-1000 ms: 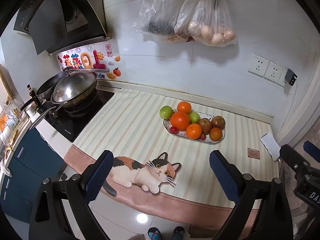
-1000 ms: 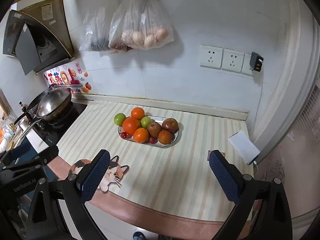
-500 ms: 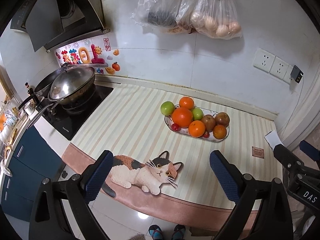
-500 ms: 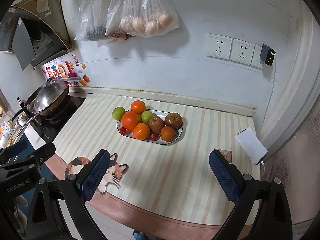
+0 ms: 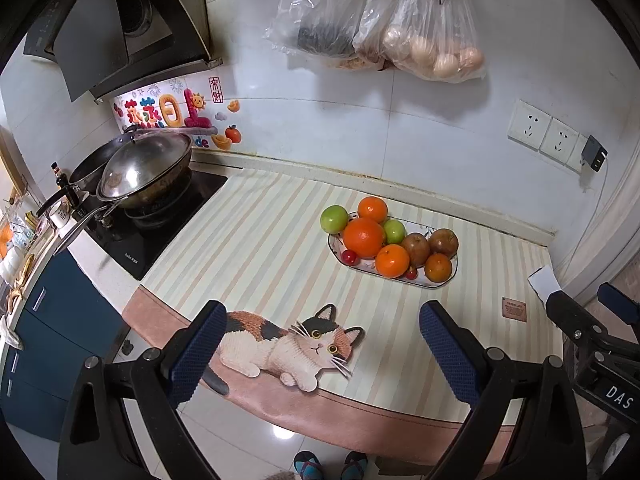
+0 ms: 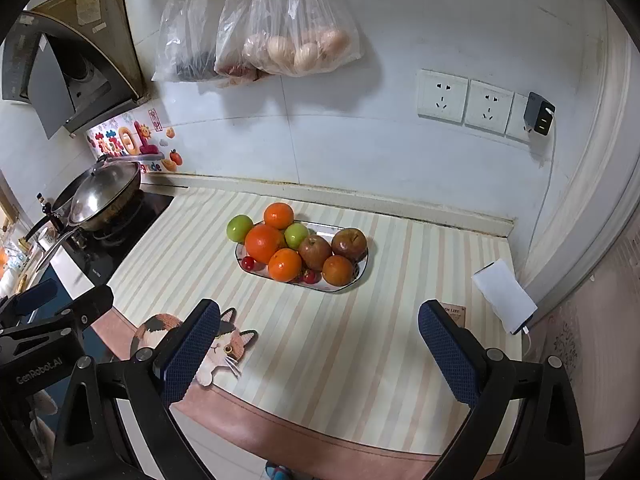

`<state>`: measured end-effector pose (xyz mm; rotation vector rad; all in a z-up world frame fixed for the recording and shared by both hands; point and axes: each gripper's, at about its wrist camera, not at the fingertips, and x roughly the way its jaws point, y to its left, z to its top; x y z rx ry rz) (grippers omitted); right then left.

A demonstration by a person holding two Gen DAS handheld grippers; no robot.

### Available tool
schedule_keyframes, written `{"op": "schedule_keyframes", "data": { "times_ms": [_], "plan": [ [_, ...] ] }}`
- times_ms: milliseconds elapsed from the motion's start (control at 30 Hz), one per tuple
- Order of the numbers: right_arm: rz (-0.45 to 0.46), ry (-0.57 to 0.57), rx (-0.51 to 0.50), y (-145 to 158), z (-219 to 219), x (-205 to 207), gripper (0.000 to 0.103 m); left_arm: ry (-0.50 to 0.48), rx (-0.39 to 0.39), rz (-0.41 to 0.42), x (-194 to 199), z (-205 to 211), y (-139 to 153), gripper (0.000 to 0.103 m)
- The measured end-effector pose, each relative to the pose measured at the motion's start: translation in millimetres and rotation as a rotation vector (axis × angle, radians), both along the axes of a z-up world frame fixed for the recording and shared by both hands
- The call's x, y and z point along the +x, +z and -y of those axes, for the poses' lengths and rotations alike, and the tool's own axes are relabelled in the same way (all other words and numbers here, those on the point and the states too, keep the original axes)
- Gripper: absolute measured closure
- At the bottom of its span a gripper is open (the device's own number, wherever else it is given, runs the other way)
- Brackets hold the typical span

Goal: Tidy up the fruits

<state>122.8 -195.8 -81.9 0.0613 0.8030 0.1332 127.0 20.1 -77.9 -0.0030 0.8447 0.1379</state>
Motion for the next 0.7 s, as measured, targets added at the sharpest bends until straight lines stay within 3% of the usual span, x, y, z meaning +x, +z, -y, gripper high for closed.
{"op": "schedule_keyframes", "data": {
  "times_ms": [700],
  "plan": [
    [0.003,0.002,0.006,1.4,1.8,-4.5,0.002,0.004,0.002,0.004,-5.4,13.9,3.5,0.004]
  ]
}}
